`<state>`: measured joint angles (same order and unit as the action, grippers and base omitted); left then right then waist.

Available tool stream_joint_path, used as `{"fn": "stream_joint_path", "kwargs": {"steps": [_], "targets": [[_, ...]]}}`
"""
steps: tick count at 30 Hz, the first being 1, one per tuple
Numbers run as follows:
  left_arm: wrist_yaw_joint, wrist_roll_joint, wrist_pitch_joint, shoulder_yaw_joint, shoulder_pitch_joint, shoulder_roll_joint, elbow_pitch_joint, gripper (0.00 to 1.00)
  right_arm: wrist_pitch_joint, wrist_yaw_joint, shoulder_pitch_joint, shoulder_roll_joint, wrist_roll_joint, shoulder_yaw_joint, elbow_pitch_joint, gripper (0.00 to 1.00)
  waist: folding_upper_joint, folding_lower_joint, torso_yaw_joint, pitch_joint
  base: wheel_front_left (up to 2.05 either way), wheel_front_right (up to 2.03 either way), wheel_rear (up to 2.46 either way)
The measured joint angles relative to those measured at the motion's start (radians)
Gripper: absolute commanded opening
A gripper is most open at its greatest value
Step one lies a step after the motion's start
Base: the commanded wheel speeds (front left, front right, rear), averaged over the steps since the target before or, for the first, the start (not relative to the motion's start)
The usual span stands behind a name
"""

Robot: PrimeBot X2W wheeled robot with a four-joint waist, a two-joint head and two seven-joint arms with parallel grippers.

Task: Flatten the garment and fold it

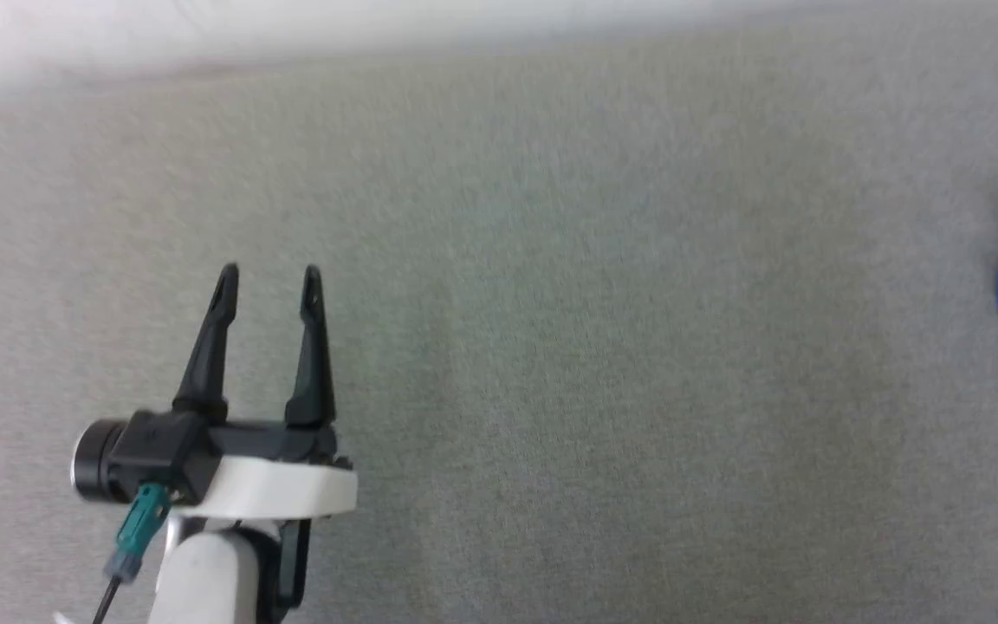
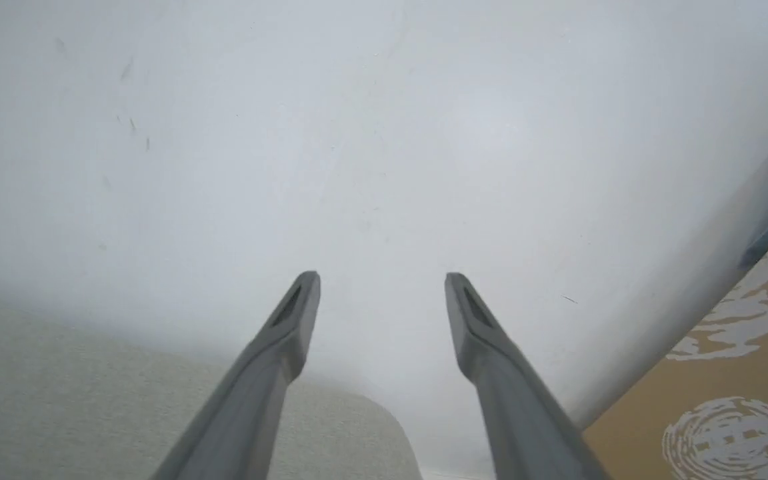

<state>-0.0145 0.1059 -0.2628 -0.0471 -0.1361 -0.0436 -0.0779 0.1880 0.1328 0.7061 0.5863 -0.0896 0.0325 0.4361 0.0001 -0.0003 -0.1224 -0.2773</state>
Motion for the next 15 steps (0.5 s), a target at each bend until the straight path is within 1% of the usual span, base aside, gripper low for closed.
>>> {"fn": "stream_joint_path", "kwargs": {"steps": [4,6,9,12,15], "targets": [[0.009,-0.002,0.000,0.017,0.041,-0.001,-0.009,1.00,0.010,0.000,-0.140,-0.117,-0.035,0.040,-0.139,1.00,0.0000,0.0000,0.011,0.067,0.00,0.00,0.00],[0.015,-0.001,0.000,0.020,0.062,-0.001,-0.011,1.00,0.009,0.000,-0.227,-0.169,-0.038,0.033,-0.203,1.00,0.0000,-0.0001,0.020,0.095,0.00,0.00,0.00],[0.031,0.016,0.000,0.015,0.085,-0.001,-0.015,1.00,0.013,0.000,-0.353,-0.266,-0.050,0.057,-0.270,1.00,0.0000,0.0000,0.039,0.126,0.00,0.00,0.00],[0.054,0.019,0.000,0.002,0.108,-0.001,-0.016,1.00,0.028,0.000,-0.454,-0.349,-0.049,0.072,-0.326,1.00,0.0000,0.0001,0.066,0.144,0.00,0.00,0.00],[0.061,0.014,0.000,-0.007,0.131,-0.002,-0.002,1.00,0.042,0.000,-0.532,-0.420,-0.041,0.074,-0.357,1.00,0.0000,0.0002,0.091,0.159,0.00,0.00,0.00]]}}
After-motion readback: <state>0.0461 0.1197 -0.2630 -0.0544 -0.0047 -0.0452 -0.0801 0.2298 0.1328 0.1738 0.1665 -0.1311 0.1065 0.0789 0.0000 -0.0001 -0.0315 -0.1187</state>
